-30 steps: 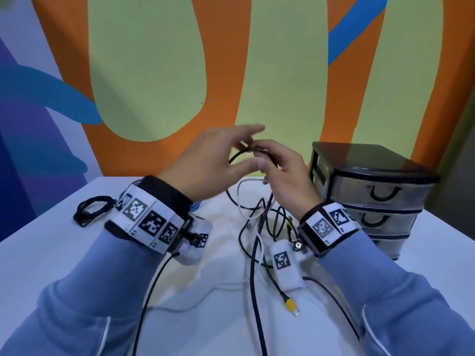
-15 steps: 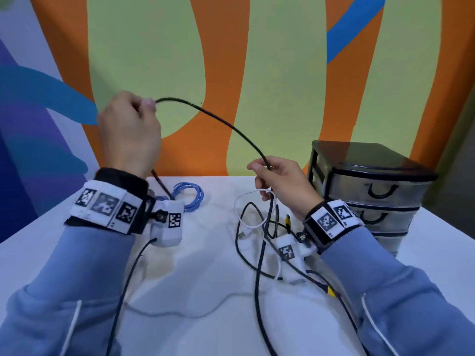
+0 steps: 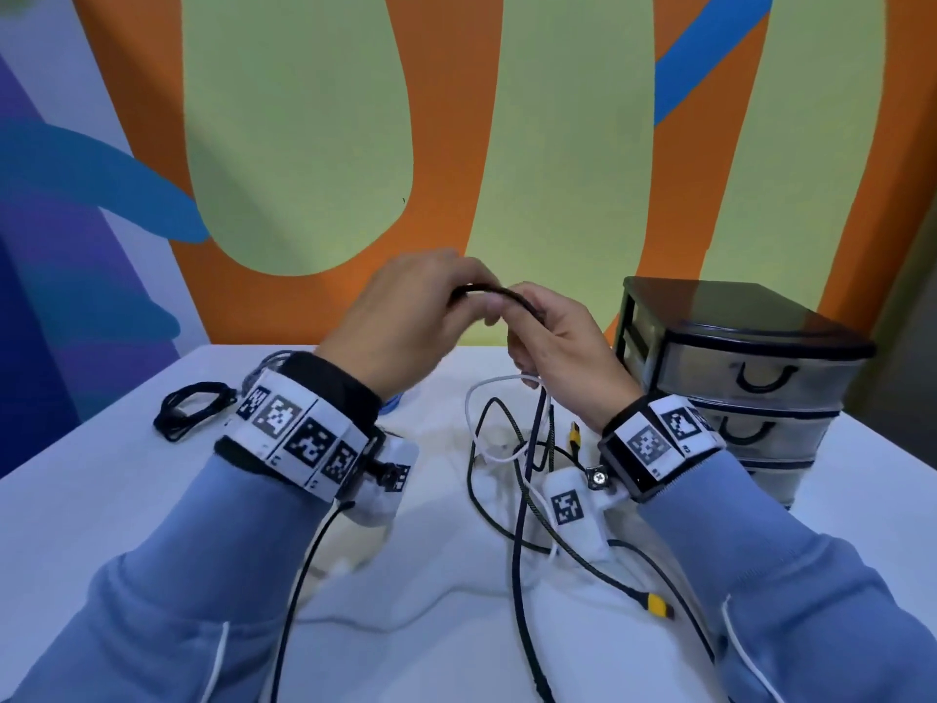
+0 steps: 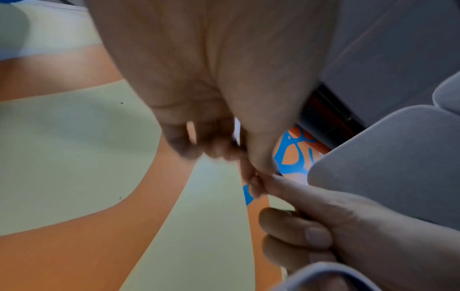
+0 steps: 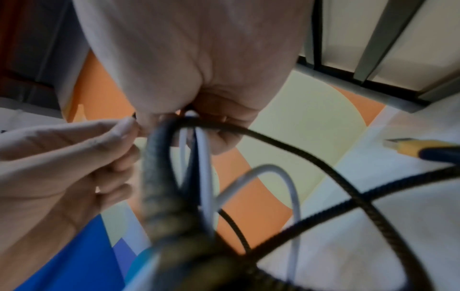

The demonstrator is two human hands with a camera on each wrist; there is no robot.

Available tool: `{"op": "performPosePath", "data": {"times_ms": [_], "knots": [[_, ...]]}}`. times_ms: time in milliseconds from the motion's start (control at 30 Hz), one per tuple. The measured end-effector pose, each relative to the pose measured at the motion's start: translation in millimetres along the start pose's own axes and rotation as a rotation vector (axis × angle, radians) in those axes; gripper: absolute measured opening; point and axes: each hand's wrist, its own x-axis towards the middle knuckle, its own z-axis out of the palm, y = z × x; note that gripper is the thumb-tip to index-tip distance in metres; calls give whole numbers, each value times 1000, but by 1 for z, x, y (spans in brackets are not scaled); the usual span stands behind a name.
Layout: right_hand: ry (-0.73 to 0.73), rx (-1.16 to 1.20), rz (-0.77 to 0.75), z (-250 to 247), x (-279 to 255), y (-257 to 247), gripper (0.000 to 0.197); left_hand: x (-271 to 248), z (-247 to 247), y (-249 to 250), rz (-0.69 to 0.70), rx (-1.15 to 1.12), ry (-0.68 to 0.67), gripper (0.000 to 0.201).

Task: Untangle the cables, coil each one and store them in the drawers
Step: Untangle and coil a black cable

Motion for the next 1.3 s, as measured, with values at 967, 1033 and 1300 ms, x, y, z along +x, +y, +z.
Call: {"op": "performPosePath", "data": {"times_ms": [967, 1033, 1300], "knots": [[301, 60, 158, -10, 5, 5, 23, -3, -24, -26, -519, -641, 438, 30], [319, -7, 163, -8, 5, 9, 23, -6, -21, -31, -461, -540, 480, 31], [208, -76, 260, -6, 3, 14, 27, -8, -30, -31, -409, -547, 692, 29]]}}
